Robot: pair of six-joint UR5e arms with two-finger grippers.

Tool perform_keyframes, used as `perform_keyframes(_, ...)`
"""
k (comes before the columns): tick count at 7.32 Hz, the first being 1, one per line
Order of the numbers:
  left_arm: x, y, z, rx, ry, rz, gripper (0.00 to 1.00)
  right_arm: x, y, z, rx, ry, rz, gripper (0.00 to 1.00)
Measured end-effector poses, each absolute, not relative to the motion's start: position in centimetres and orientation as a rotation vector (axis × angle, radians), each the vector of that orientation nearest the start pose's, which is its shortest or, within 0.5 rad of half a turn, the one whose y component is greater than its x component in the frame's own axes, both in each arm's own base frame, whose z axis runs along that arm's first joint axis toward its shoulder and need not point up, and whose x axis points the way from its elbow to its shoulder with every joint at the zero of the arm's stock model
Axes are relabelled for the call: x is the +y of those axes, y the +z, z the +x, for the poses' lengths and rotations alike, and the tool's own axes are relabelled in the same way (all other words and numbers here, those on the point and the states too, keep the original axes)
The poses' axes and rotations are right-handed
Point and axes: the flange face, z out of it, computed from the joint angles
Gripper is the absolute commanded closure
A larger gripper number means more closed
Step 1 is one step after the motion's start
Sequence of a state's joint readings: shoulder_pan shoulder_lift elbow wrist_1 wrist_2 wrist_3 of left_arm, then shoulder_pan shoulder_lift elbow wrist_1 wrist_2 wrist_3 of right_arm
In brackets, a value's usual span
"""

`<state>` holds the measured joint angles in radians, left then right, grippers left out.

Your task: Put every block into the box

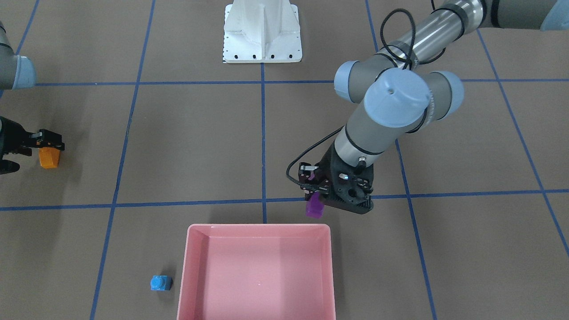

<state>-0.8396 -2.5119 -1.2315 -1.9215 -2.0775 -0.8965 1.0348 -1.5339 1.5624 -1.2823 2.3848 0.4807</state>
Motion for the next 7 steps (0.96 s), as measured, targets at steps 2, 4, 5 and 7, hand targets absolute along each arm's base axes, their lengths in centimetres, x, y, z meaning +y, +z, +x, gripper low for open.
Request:
perform_keyframes(2, -67.4, 13.8, 50.5, 0.926, 0.036, 0.384, 1.00, -48.2, 60.5, -21.7, -0.855, -0.185, -0.125, 1.00)
perform_keyframes(4, -69.6, 13.9, 52.1, 0.901, -0.043, 0.450, 0.36, -49.4, 56.9, -22.3, -0.881, -0.172, -0.086, 1.00)
perform_keyframes(5, -70.3, 14.1, 52.6, 0.892, -0.086, 0.469, 0.11, -51.8, 52.4, -23.7, -0.911, -0.121, -0.056, 1.00)
perform_keyframes(7, -71.0, 14.0, 52.8, 0.894, -0.132, 0.480, 0.00, -59.2, 40.9, -28.4, -0.960, 0.063, -0.019, 1.00)
